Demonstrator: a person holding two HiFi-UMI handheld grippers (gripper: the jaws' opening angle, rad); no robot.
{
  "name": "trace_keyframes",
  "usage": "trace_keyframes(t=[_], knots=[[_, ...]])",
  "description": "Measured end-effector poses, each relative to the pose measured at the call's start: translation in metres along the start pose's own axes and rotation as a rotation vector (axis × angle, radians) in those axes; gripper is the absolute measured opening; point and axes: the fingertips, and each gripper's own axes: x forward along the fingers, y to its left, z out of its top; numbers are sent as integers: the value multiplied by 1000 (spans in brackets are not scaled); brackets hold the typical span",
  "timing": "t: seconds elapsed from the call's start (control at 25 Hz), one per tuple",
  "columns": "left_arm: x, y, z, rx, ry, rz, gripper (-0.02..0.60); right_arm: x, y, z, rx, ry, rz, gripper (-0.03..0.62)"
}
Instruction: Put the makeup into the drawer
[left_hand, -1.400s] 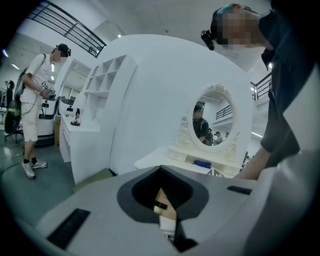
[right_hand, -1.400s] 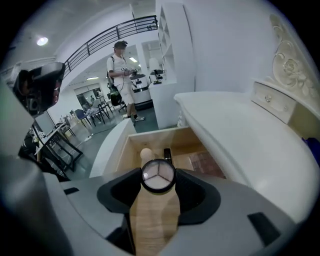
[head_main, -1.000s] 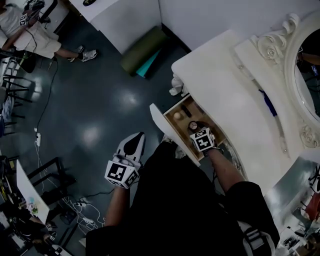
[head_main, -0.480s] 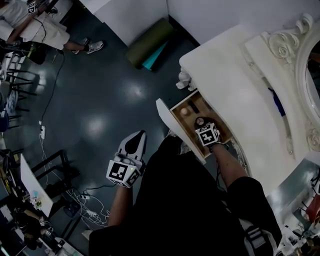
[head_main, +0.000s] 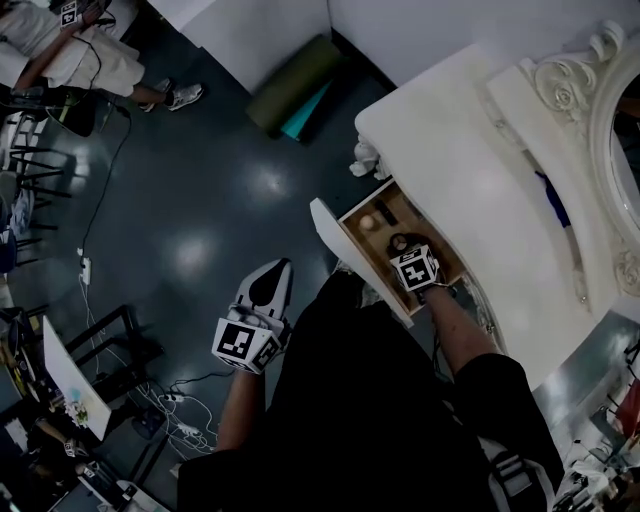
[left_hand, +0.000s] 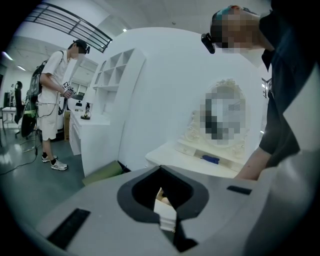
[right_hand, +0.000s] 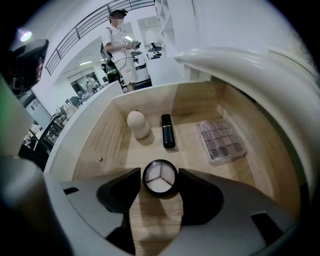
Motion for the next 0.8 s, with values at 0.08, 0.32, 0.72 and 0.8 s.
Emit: trace_keyframes(t=[0.08, 0.32, 0.72, 0.8], knots=[[3, -2, 2, 2, -1, -12, 20, -5, 1, 4, -2, -20, -1, 230], [17, -10, 10, 21, -17, -56, 20, -28, -3, 17, 0, -77, -11, 230], [37, -27, 32, 38, -71, -148, 20, -113, 9, 72, 63, -360, -2, 158], [42, -32, 36, 41, -80, -169, 20, -137, 6, 85, 111, -440, -3, 130]])
